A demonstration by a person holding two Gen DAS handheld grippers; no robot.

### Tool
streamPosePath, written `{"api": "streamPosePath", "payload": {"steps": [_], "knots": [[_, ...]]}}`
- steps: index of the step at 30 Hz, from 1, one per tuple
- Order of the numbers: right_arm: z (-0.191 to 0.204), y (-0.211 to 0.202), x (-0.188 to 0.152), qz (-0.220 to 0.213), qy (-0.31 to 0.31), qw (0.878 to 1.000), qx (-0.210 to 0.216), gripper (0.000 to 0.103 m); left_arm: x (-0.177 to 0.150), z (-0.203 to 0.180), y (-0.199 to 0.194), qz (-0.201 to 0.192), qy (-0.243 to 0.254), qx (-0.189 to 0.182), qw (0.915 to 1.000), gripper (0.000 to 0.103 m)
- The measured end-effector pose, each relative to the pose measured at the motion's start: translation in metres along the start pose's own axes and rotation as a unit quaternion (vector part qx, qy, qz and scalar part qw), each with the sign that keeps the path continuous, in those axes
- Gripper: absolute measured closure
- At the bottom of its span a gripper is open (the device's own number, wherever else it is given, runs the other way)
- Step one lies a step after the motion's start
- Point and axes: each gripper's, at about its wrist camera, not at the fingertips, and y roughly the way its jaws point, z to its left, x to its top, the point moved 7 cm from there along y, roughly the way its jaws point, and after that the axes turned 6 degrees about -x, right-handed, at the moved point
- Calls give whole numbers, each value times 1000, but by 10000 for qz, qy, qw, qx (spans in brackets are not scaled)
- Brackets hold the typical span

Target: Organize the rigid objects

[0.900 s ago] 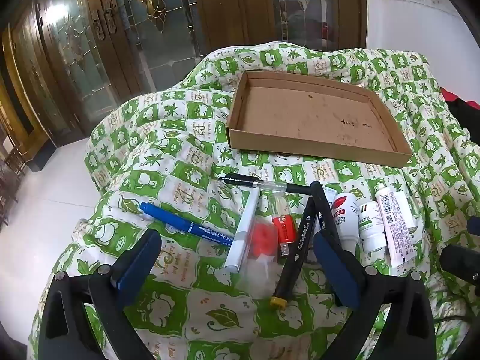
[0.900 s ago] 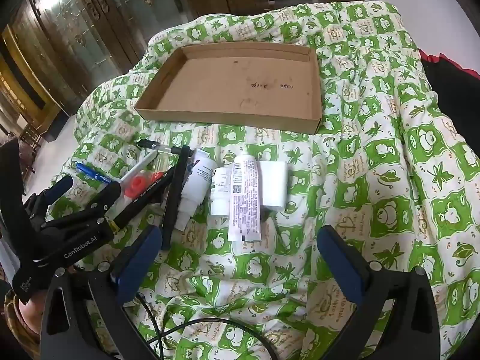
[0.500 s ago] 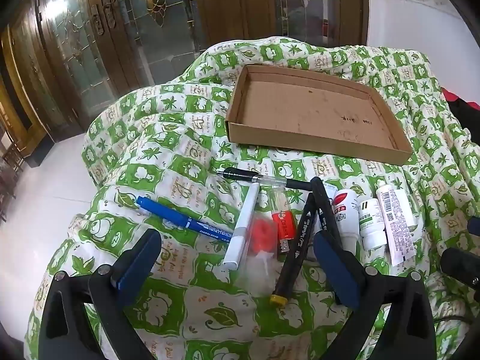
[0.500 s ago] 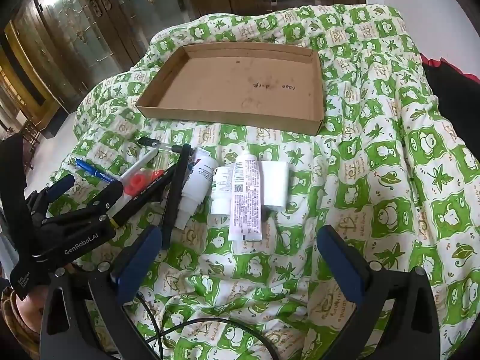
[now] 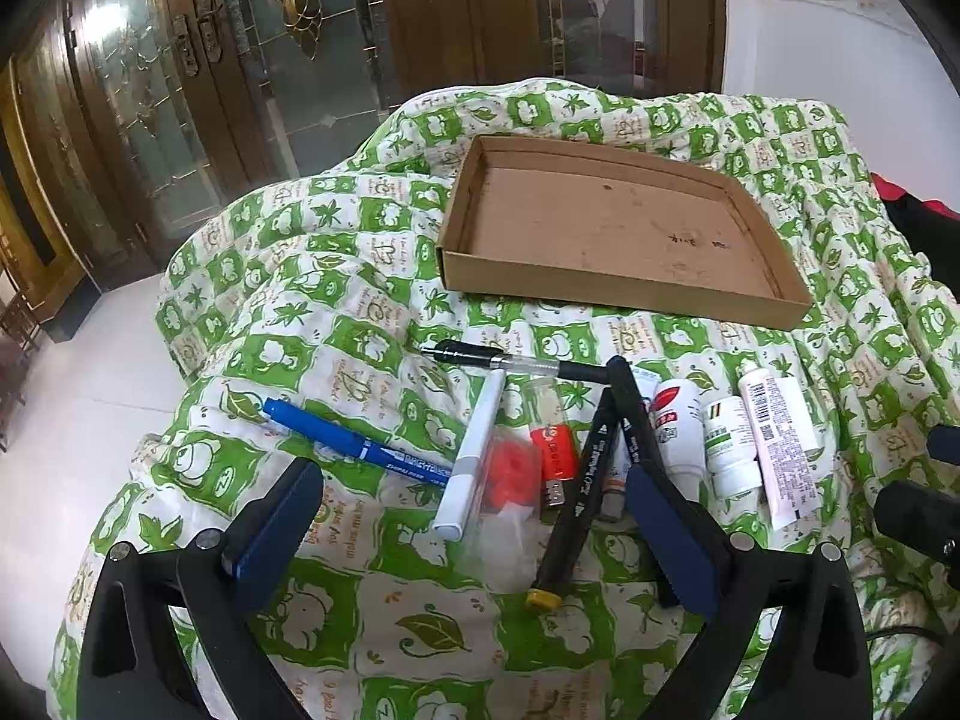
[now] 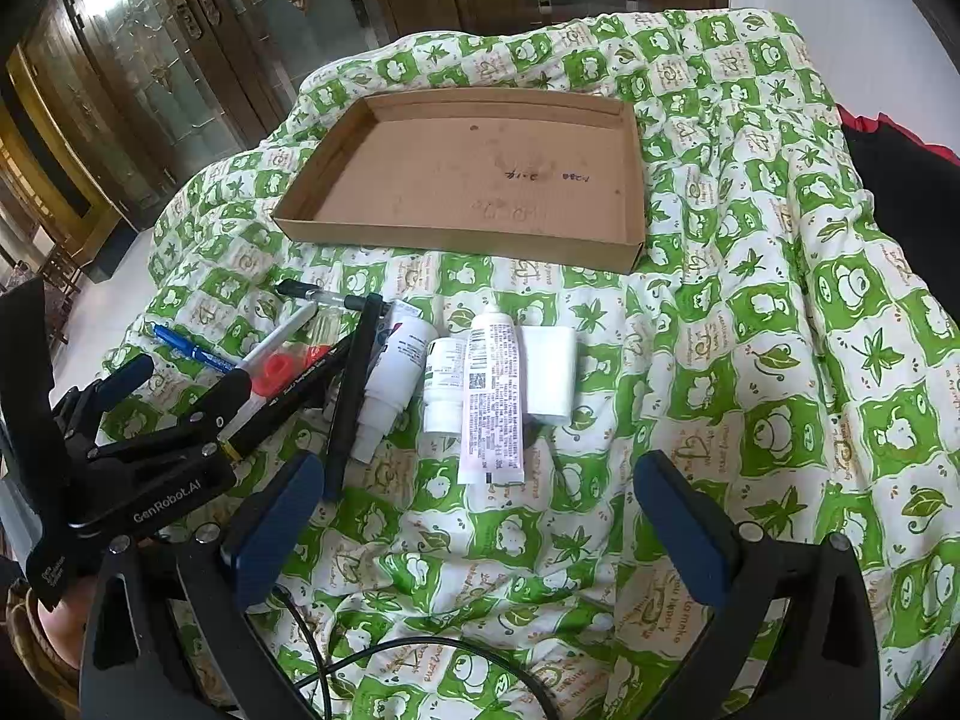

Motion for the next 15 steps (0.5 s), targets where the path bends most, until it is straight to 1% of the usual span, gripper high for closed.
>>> {"api": "streamPosePath", "payload": {"steps": [6, 10, 15], "knots": [[4, -15, 11, 23, 117, 9999, 104, 0, 0, 0, -1, -4, -7, -50, 10000, 3], [7, -28, 30, 201, 334, 9982, 457, 0, 0, 1, -1, -5, -23, -61, 10000, 3], [-3, -23, 56, 105, 412, 9986, 313, 0, -1, 7, 0, 60, -141, -81, 9999, 3]]}}
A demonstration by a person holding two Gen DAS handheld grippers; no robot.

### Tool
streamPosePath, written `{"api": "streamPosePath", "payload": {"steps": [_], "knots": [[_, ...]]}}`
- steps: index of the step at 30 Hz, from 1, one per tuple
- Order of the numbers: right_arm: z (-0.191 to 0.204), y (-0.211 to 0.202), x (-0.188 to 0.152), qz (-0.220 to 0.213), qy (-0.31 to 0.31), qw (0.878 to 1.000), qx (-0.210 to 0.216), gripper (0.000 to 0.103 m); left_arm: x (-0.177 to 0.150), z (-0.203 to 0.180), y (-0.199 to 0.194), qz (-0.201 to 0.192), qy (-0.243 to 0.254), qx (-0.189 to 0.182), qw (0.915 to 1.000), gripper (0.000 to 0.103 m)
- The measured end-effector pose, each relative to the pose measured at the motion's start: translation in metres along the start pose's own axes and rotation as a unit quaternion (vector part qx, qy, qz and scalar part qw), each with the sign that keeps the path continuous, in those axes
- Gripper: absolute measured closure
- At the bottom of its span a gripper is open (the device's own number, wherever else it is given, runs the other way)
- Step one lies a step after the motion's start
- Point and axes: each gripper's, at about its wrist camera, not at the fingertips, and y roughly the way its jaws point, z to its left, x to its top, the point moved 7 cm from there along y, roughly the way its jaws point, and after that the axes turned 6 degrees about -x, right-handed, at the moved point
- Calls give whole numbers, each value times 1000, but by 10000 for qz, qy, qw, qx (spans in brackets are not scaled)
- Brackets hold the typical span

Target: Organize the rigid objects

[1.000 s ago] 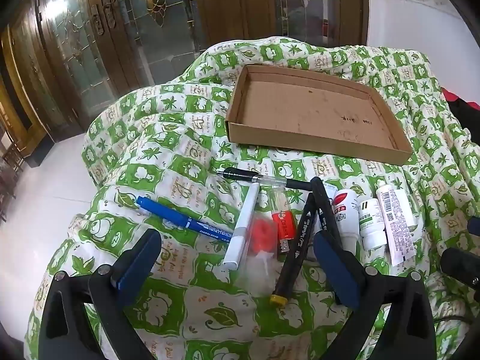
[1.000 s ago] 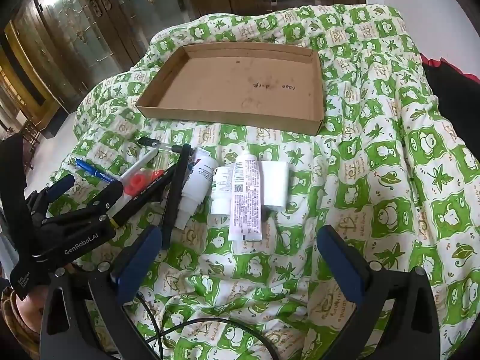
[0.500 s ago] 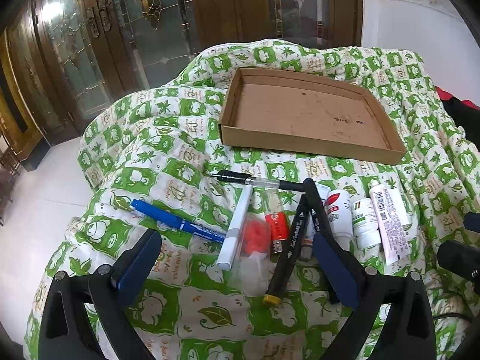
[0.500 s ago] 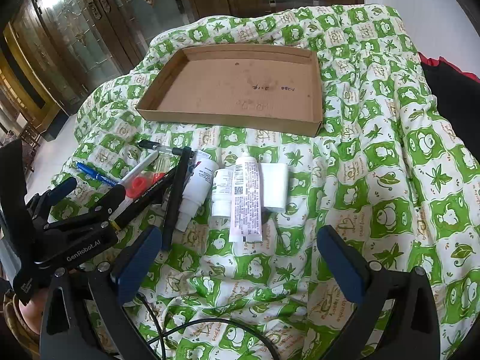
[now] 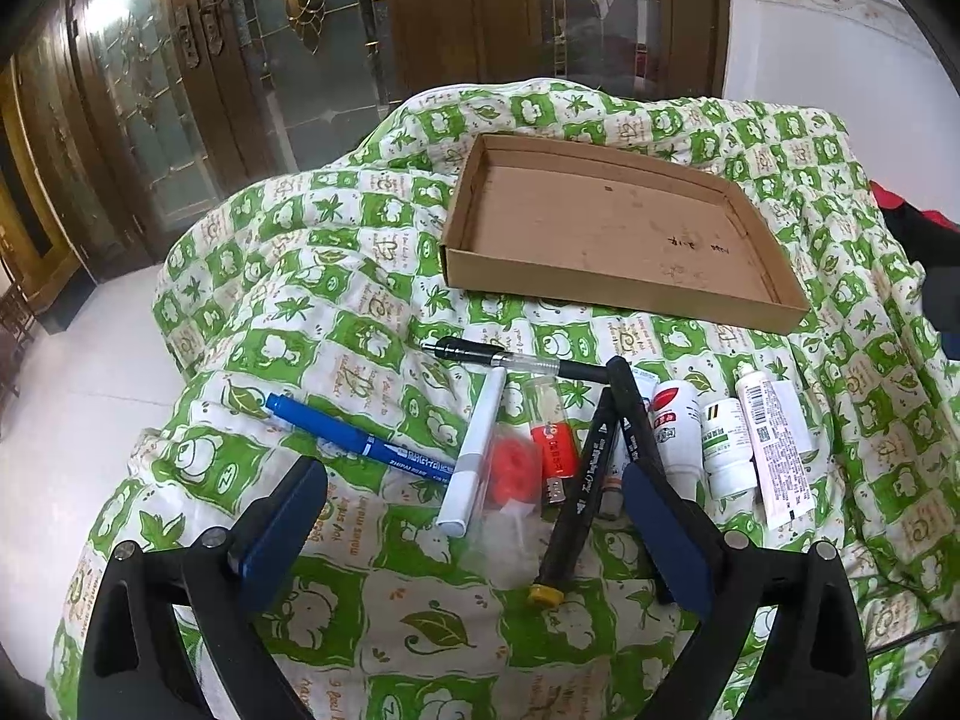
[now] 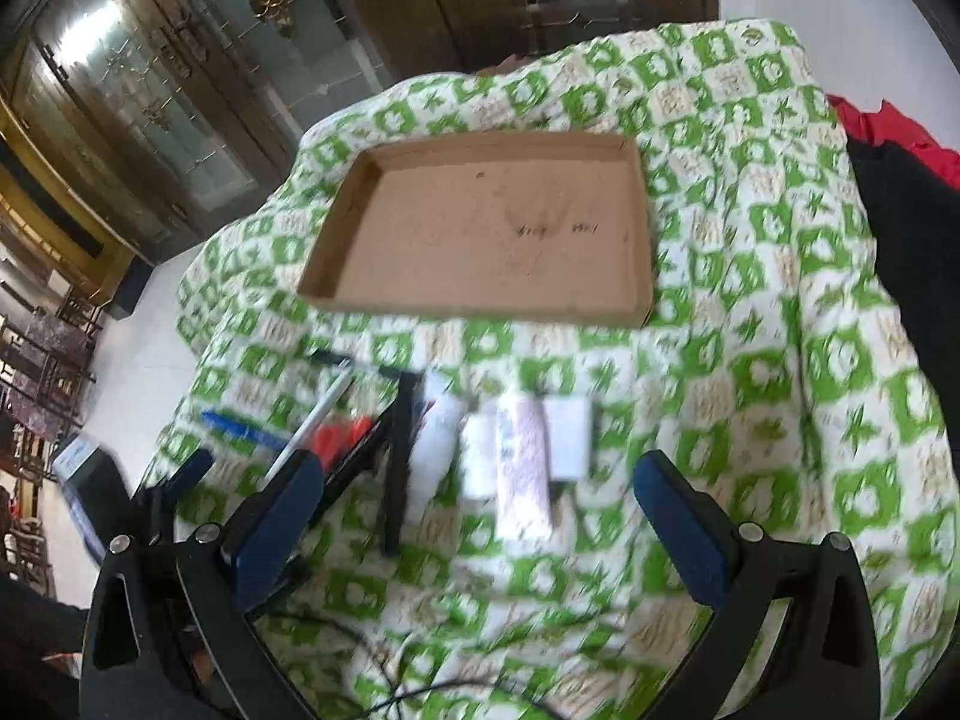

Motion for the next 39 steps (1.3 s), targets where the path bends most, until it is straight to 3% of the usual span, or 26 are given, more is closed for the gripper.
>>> {"api": "streamPosePath", "payload": {"steps": [2, 4, 6, 8, 12, 17, 22, 31, 34, 39], "knots": [[-12, 11, 1, 31, 45, 10000, -74, 2, -1, 3, 1, 35, -87, -45, 9999, 3], [-28, 27, -5, 222, 216, 9995, 42, 14, -1, 4, 3, 74, -144, -68, 9998, 3], [-38, 40, -13, 500, 361, 9980, 135, 37, -2, 4, 4, 97, -145, -66, 9998, 3], [-42, 50, -18, 736, 421, 9962, 181, 44, -1, 2, 3, 67, -103, -69, 9999, 3], [-37, 54, -21, 813, 326, 9959, 242, 44, 1, -6, -2, -39, -2, -161, 9999, 12], [-18, 67, -29, 1288, 207, 9901, 524, 44, 0, -15, -3, -14, 94, -396, 9992, 20], [-5, 95, -31, 1618, -6, 9856, 484, 55, -5, -34, -2, 71, 331, -661, 9972, 23], [1, 127, -18, 1558, -314, 9872, 114, 58, -14, -44, 9, 385, 372, -912, 9944, 23], [4, 132, -10, 1433, -536, 9882, 27, 68, -20, -48, 15, 588, 351, -1043, 9922, 23], [5, 133, -7, 1484, -545, 9873, 174, 70, -21, -60, 24, 764, 352, -1213, 9890, 24]]}}
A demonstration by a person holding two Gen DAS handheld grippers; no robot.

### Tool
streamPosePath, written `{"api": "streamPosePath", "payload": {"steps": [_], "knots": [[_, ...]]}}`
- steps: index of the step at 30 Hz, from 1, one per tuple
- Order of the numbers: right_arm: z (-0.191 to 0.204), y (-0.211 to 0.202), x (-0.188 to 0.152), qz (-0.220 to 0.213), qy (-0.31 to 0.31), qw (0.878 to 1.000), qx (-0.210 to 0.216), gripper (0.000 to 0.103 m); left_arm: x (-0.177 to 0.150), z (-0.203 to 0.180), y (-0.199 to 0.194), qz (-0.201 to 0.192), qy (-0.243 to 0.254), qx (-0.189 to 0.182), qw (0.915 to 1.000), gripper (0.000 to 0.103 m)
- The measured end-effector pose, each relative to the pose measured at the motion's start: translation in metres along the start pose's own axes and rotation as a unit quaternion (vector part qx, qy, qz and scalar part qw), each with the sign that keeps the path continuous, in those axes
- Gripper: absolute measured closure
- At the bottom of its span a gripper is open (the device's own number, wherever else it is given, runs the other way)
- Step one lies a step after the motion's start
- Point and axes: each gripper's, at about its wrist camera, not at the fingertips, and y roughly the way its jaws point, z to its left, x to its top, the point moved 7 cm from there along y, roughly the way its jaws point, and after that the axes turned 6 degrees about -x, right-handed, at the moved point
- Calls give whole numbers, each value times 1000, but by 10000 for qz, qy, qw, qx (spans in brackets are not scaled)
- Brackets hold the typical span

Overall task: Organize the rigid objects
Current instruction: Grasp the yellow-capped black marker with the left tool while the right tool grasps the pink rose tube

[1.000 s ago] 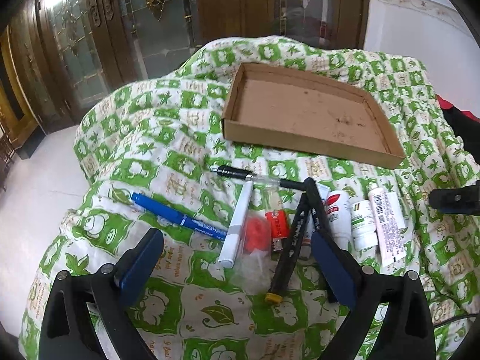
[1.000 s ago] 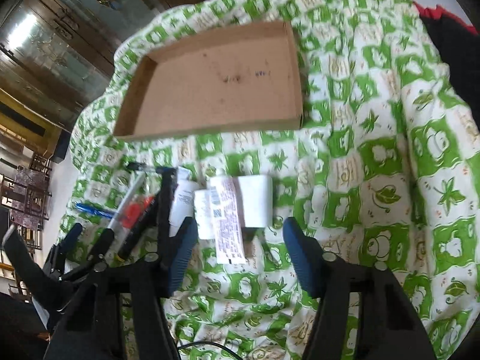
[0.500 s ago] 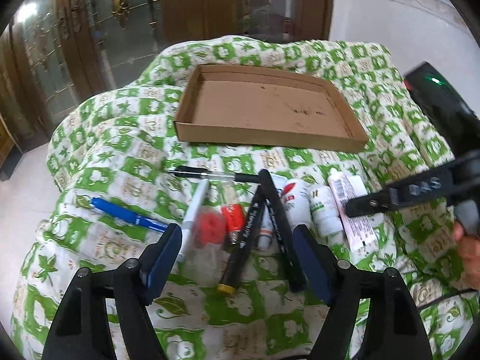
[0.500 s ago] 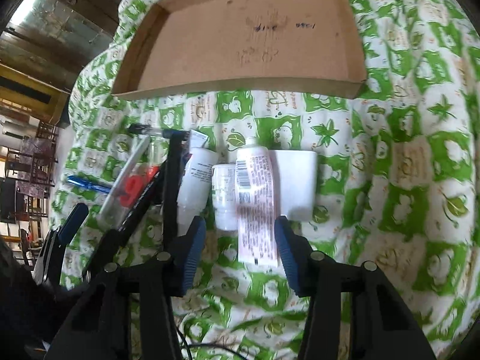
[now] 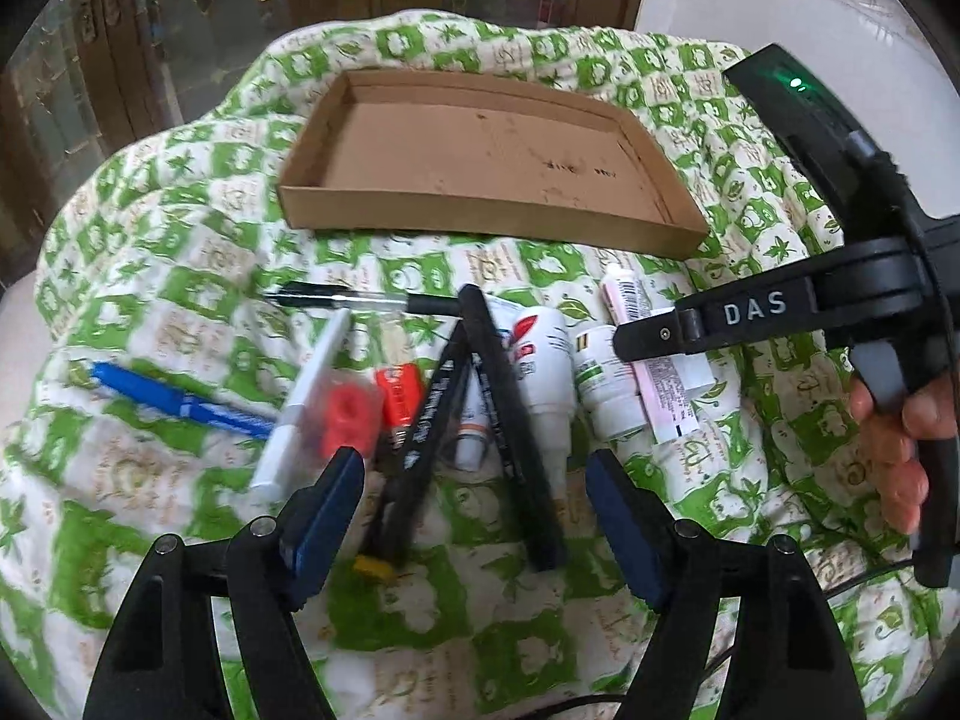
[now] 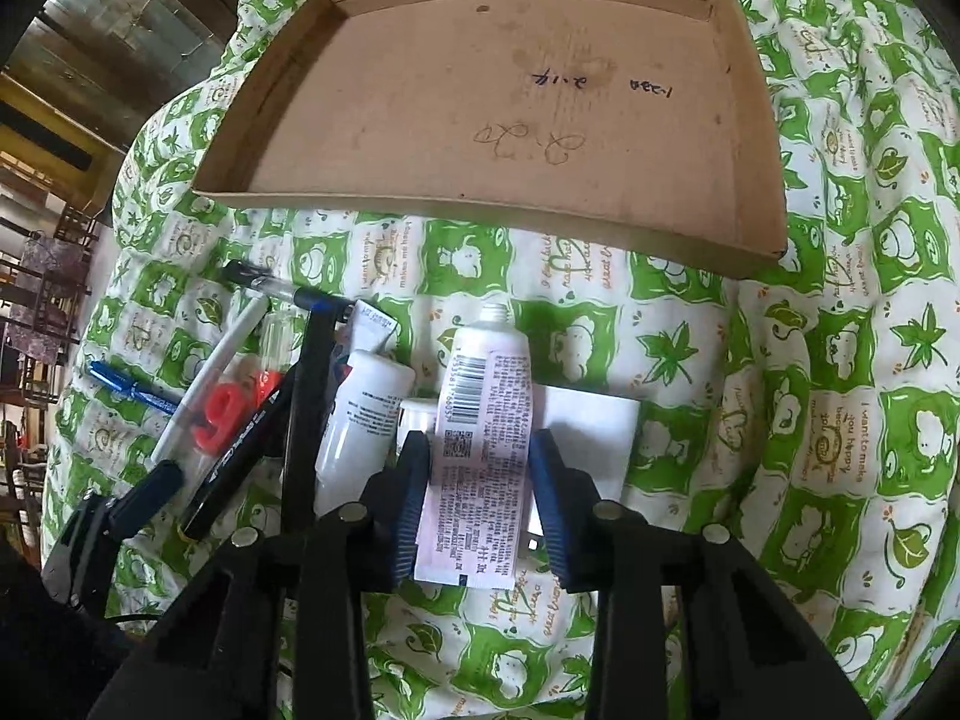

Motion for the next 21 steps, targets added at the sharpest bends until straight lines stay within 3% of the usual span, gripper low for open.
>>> {"api": "streamPosePath", "payload": {"steps": [4, 6, 10, 15, 18, 21], "knots": [[-2, -1, -6, 195, 199, 9987, 428, 72, 7, 0, 16, 135, 62, 163, 9998, 52], [-1, -1, -8, 193, 191, 9987, 424, 72, 12, 5, 26, 243, -48, 163, 9996, 59], [1, 0, -11, 263, 241, 9982, 492, 72, 26, 8, 39, 313, -371, -81, 9988, 59], [-1, 2, -15, 369, 343, 9967, 641, 72, 32, -3, 44, 255, -250, -70, 9993, 59], [1, 5, -18, 485, 338, 9960, 664, 72, 32, -1, 46, 251, -72, 118, 9996, 71], [5, 16, -27, 725, 315, 9947, 655, 74, 31, 5, 48, 235, -106, 52, 9997, 71]]}}
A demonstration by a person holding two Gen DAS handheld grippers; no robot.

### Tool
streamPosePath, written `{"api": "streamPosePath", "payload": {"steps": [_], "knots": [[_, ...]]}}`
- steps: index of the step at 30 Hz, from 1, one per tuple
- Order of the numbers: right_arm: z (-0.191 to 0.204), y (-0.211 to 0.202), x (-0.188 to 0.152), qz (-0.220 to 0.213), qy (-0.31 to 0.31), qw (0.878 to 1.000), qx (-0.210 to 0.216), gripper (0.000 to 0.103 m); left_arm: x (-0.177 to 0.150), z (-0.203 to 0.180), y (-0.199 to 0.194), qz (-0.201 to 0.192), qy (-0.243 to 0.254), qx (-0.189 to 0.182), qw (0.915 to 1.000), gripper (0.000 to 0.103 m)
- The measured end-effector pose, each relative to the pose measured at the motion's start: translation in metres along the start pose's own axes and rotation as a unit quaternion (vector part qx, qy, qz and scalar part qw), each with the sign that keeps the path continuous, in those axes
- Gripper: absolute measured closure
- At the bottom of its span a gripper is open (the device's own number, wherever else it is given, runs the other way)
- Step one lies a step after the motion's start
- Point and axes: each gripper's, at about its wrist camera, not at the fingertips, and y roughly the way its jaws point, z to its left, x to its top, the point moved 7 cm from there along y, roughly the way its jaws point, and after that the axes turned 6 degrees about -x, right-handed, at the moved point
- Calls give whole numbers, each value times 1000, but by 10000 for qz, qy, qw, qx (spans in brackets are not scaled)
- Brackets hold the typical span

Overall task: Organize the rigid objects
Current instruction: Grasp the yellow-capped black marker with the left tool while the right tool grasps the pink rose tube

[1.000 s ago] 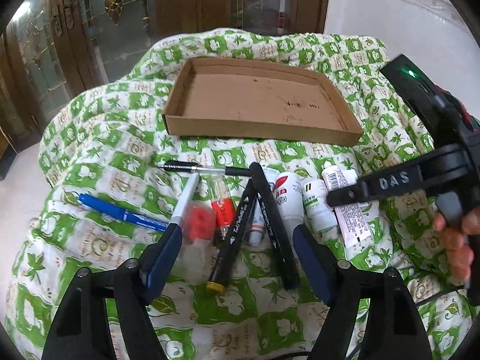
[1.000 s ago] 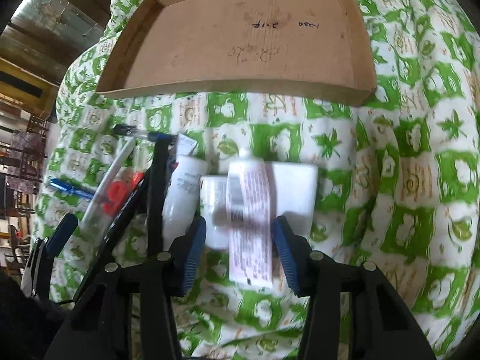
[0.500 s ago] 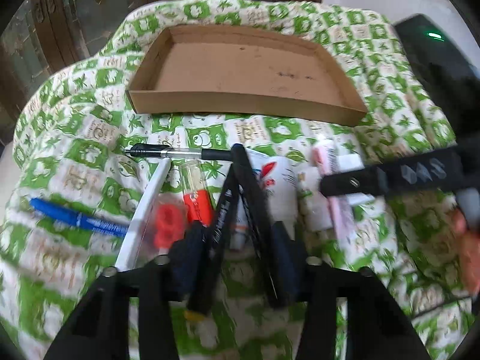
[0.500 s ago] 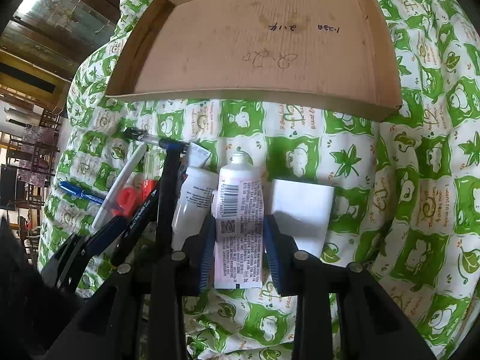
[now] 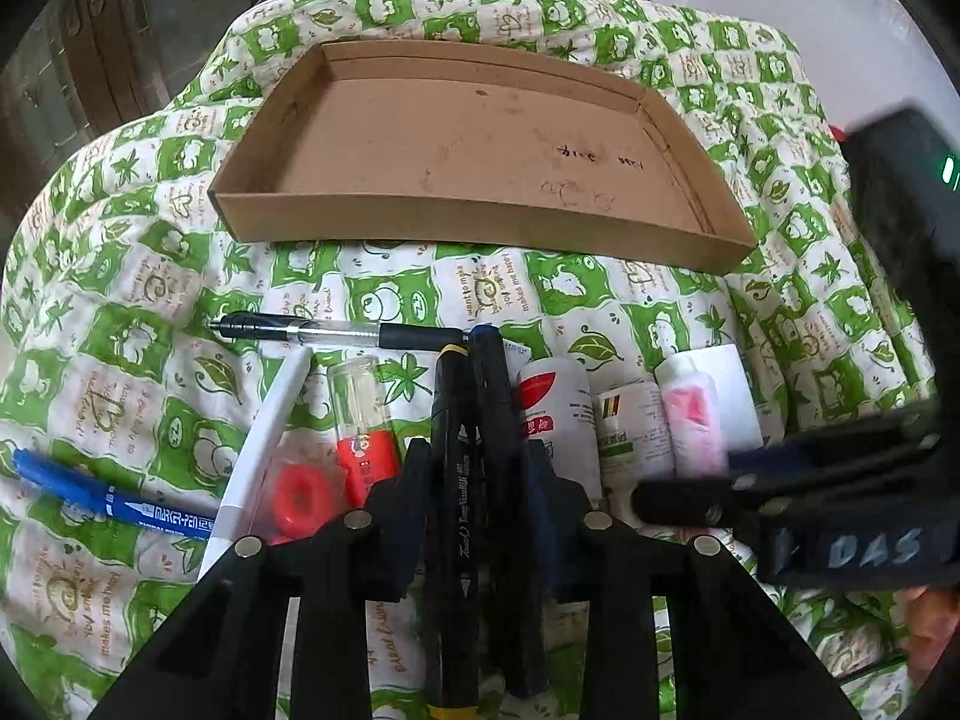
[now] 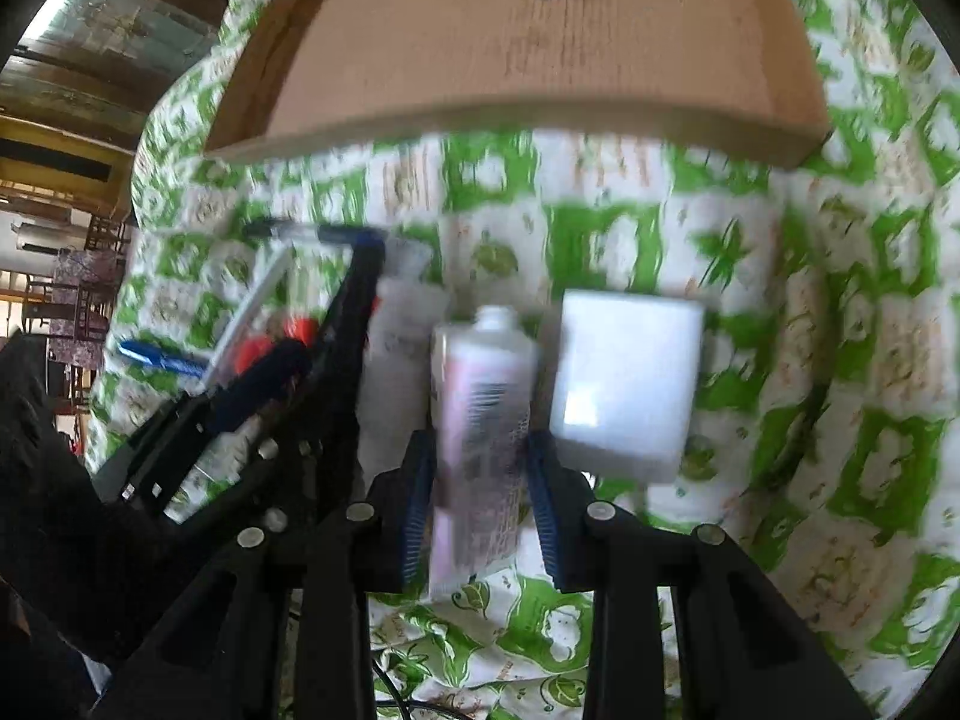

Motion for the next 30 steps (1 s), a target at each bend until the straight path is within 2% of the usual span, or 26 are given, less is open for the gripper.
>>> {"api": "streamPosePath", "payload": {"steps": [2, 3, 4, 7, 10, 15, 20, 24, 28, 29, 30], "knots": [[0, 6, -4, 89, 68, 9999, 57, 74, 0, 4, -4, -50, -70, -50, 10000, 76], [0, 6, -4, 74, 76, 9999, 63, 77, 0, 4, -7, -109, -88, -77, 9999, 87], [0, 3, -3, 3, 52, 10000, 39, 78, -1, 7, -10, -126, -105, -48, 9999, 94], [0, -5, -1, -135, 0, 9999, 13, 80, -6, 14, -15, -46, -281, -217, 9994, 94], [-2, -3, -2, -60, 48, 10000, 34, 81, -10, 19, -22, -41, -398, -328, 9987, 94], [-4, -3, -5, 11, 100, 9999, 22, 81, -9, 13, -14, 68, -270, -263, 9993, 91], [-12, -9, -4, 94, 341, 9991, 241, 81, -2, 12, -1, 196, -211, -239, 9993, 88], [-14, -12, -4, 100, 386, 9988, 288, 81, -5, 16, 20, 671, -441, -562, 9952, 85], [-13, -15, -4, 35, 355, 9991, 240, 83, -1, 15, 17, 532, -523, -570, 9956, 86], [-12, -17, -3, -4, 331, 9992, 229, 89, -1, 16, 15, 464, -508, -512, 9963, 87], [-12, -19, -3, -53, 298, 9993, 231, 91, -2, 16, 12, 421, -495, -478, 9967, 87]]}}
